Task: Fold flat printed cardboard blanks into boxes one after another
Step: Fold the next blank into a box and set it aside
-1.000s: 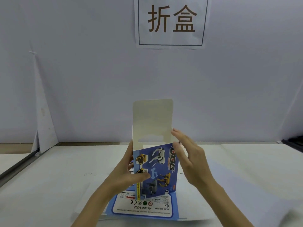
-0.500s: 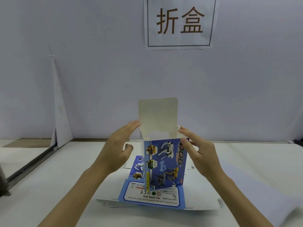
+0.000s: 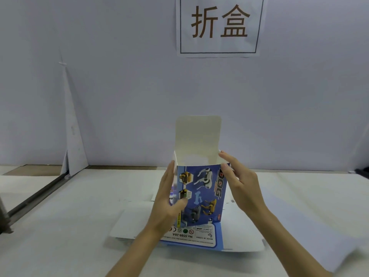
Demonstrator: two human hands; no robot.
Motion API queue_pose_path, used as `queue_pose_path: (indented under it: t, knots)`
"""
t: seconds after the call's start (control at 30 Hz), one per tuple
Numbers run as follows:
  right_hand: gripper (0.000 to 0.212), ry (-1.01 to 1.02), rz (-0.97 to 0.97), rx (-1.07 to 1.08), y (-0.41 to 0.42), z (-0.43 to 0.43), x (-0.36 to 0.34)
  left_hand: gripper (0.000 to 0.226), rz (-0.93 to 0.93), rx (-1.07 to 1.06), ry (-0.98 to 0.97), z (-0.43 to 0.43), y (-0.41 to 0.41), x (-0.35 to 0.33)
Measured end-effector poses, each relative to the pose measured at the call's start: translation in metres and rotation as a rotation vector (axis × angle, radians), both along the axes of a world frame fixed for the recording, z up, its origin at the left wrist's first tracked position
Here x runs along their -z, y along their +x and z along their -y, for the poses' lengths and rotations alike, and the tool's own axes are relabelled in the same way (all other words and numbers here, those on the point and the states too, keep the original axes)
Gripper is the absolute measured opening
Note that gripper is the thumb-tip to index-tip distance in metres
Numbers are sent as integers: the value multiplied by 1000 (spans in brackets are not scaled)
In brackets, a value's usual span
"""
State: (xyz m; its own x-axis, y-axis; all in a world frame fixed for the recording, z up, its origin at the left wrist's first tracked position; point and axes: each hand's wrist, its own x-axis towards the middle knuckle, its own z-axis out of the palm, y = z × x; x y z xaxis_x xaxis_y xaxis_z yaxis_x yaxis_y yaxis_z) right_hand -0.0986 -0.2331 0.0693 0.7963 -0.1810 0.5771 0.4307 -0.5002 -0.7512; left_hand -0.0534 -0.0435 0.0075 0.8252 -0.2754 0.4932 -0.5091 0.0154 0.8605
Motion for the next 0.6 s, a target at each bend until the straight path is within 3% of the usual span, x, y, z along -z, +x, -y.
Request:
queue_pose_path:
  t: [0.13,0.23,0.3,0.4,0.5,0.6]
  knots:
    - [20,-99,-8,-39,-3,13,-19,102,-117,-39,33,-16,10,-3]
    - [38,-195,105,131,10,20,-49,111,-175,27,158,-23,17,-11]
    - [52,-262,113,155,27,21,-73,102,-201,83,228,-25,21,-14]
    - [43,-294,-109,24,62,17,-104,92,-217,128,255,-27,25,-13]
    - [22,-80,-334,-196,93,16,-114,88,-222,139,282,-30,26,-11]
    - [36,205,-677,-249,123,21,-105,90,-215,151,290,-30,27,-8]
